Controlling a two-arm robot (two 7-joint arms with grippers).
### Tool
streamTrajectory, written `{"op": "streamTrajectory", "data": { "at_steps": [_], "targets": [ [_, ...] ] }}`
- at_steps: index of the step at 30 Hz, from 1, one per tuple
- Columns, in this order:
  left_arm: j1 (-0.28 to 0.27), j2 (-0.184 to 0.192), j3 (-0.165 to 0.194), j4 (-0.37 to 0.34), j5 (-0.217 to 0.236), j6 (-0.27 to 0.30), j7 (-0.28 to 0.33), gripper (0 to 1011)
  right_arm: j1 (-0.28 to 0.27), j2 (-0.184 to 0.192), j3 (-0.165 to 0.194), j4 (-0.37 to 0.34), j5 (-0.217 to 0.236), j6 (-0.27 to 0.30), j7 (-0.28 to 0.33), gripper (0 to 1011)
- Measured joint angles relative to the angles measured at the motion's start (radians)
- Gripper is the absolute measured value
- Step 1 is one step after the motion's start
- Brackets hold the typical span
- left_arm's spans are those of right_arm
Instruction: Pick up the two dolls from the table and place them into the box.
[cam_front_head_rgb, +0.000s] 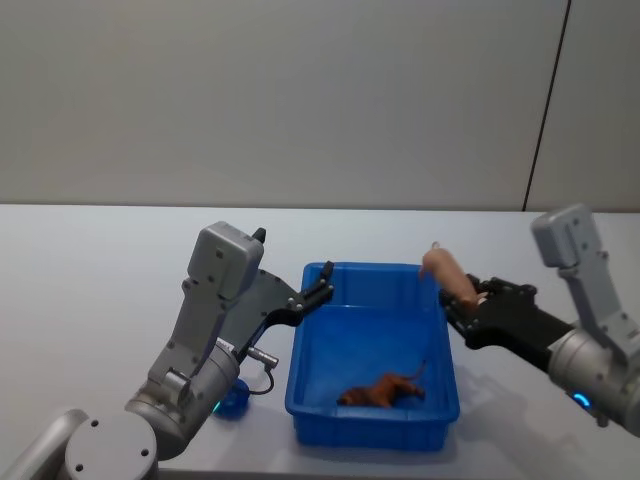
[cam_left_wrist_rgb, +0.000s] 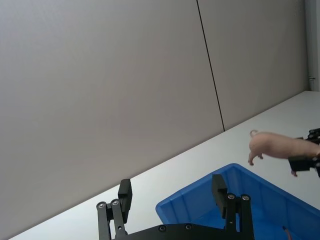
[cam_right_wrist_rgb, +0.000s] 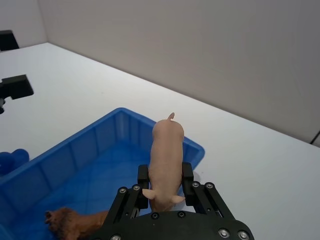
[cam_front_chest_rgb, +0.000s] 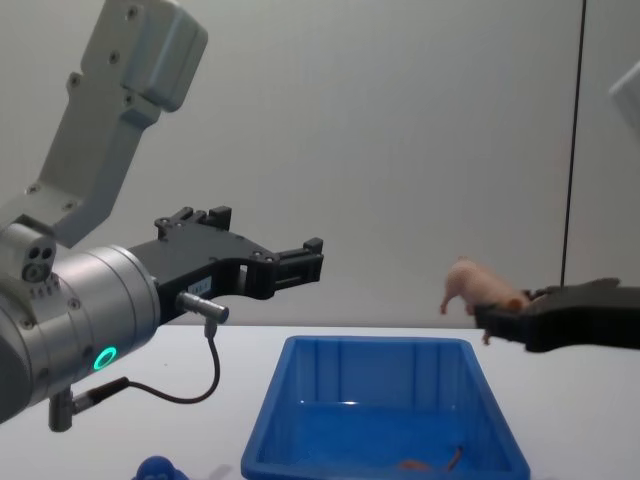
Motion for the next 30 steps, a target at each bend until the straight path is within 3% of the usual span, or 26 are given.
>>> {"op": "streamTrajectory", "data": {
  "at_steps": [9, 17, 24, 30],
  "targets": [
    [0.000, 0.000, 0.000, 0.000, 0.000, 0.000, 0.000, 1003, 0.016, -0.030, -0.034, 0.025, -0.037, 0.030, 0.028, 394],
    [0.000, 0.000, 0.000, 0.000, 0.000, 0.000, 0.000, 1003, 0.019, -0.043, -0.051, 0.029, -0.050, 0.035, 0.033, 677],
    [0.000, 0.000, 0.000, 0.000, 0.000, 0.000, 0.000, 1003, 0.009, -0.040, -0.054, 0.019, -0.054, -0.002, 0.022, 898],
    [0.000, 0.000, 0.000, 0.000, 0.000, 0.000, 0.000, 1003, -0.002, -0.022, -0.042, 0.013, -0.049, -0.044, 0.010, 1001]
  ]
}}
